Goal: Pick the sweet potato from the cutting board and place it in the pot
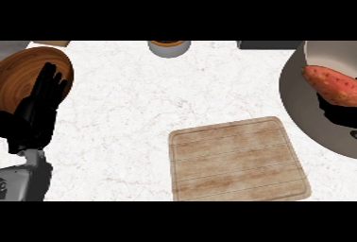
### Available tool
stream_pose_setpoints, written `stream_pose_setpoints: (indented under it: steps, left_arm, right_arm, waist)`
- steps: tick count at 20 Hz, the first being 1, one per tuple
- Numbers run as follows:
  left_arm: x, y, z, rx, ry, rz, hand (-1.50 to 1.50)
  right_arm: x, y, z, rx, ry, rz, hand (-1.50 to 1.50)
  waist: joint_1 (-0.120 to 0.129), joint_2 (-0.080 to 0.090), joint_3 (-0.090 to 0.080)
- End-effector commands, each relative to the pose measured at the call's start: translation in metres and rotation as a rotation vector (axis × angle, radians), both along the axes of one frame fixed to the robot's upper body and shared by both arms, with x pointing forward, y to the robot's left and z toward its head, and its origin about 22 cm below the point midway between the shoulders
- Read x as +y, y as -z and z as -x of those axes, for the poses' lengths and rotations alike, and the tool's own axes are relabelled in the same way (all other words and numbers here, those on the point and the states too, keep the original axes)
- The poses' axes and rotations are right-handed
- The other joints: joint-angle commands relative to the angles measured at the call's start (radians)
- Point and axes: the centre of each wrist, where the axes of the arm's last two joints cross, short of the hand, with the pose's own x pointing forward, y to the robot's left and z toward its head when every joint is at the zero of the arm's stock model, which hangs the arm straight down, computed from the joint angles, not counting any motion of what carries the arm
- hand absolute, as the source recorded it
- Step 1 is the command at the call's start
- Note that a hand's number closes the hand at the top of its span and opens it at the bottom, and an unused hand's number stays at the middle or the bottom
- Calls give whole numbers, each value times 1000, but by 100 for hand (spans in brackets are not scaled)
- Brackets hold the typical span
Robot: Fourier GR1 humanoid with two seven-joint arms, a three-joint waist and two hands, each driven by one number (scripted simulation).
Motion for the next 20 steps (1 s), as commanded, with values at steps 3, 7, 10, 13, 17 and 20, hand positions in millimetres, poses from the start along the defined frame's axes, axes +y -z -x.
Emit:
stream_pose_setpoints:
  steps: [3,7,10,13,17,20]
  left_arm:
    - [0,-15,-12,8,12,8,0]
    - [-6,-6,-7,3,13,4,0]
    - [1,-6,-7,-9,33,8,0]
    - [-9,-8,-3,-4,26,3,0]
    - [-16,-4,5,-12,39,7,0]
    - [-10,-1,-8,-19,15,0,0]
  right_arm:
    - [-52,18,-42,-61,32,-94,150]
    - [-64,21,-37,50,221,340,150]
    - [-90,54,-53,95,260,389,150]
    - [-91,70,-78,99,242,354,150]
    - [-124,86,-82,151,251,320,150]
    - [-117,109,-77,201,220,176,150]
  waist:
    - [9,3,1]
    - [24,9,0]
    - [29,11,1]
    - [16,3,1]
    - [32,7,2]
    - [19,10,2]
